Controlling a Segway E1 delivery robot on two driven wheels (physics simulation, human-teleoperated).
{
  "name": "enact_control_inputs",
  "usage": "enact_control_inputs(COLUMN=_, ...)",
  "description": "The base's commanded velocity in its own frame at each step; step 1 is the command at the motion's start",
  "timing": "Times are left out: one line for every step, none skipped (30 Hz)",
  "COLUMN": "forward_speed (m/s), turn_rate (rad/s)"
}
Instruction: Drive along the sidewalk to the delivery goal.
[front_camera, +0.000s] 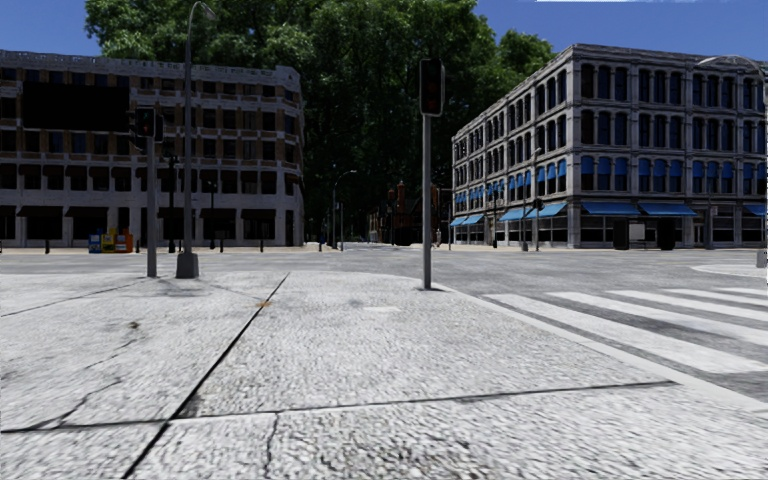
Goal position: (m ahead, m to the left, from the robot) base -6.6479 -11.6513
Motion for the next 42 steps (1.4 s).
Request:
enact_control_inputs(forward_speed=2.00, turn_rate=-0.30)
enact_control_inputs(forward_speed=2.00, turn_rate=-0.30)
enact_control_inputs(forward_speed=2.00, turn_rate=-0.30)
enact_control_inputs(forward_speed=2.00, turn_rate=-0.30)
enact_control_inputs(forward_speed=2.00, turn_rate=-0.30)
enact_control_inputs(forward_speed=2.00, turn_rate=-0.30)
enact_control_inputs(forward_speed=2.00, turn_rate=-0.31)
enact_control_inputs(forward_speed=2.00, turn_rate=-0.34)
enact_control_inputs(forward_speed=2.00, turn_rate=-0.37)
enact_control_inputs(forward_speed=2.00, turn_rate=-0.37)
enact_control_inputs(forward_speed=2.00, turn_rate=-0.38)
enact_control_inputs(forward_speed=2.00, turn_rate=-0.40)
enact_control_inputs(forward_speed=2.00, turn_rate=-0.48)
enact_control_inputs(forward_speed=2.00, turn_rate=-0.48)
enact_control_inputs(forward_speed=2.00, turn_rate=-0.55)
enact_control_inputs(forward_speed=2.00, turn_rate=-0.56)
enact_control_inputs(forward_speed=1.94, turn_rate=-0.57)
enact_control_inputs(forward_speed=1.84, turn_rate=-0.57)
enact_control_inputs(forward_speed=1.84, turn_rate=-0.57)
enact_control_inputs(forward_speed=1.78, turn_rate=-0.57)
enact_control_inputs(forward_speed=1.76, turn_rate=-0.57)
enact_control_inputs(forward_speed=1.76, turn_rate=-0.57)
enact_control_inputs(forward_speed=1.76, turn_rate=-0.57)
enact_control_inputs(forward_speed=1.76, turn_rate=-0.57)
enact_control_inputs(forward_speed=1.76, turn_rate=-0.57)
enact_control_inputs(forward_speed=1.75, turn_rate=-0.57)
enact_control_inputs(forward_speed=1.75, turn_rate=-0.57)
enact_control_inputs(forward_speed=1.75, turn_rate=-0.57)
enact_control_inputs(forward_speed=1.75, turn_rate=-0.57)
enact_control_inputs(forward_speed=1.75, turn_rate=-0.57)
enact_control_inputs(forward_speed=1.75, turn_rate=-0.57)
enact_control_inputs(forward_speed=1.75, turn_rate=-0.57)
enact_control_inputs(forward_speed=1.75, turn_rate=-0.57)
enact_control_inputs(forward_speed=1.75, turn_rate=-0.57)
enact_control_inputs(forward_speed=1.75, turn_rate=-0.57)
enact_control_inputs(forward_speed=1.75, turn_rate=-0.57)
enact_control_inputs(forward_speed=1.75, turn_rate=-0.57)
enact_control_inputs(forward_speed=1.75, turn_rate=-0.57)
enact_control_inputs(forward_speed=1.75, turn_rate=-0.57)
enact_control_inputs(forward_speed=1.74, turn_rate=-0.57)
enact_control_inputs(forward_speed=1.74, turn_rate=-0.57)
enact_control_inputs(forward_speed=1.73, turn_rate=-0.57)
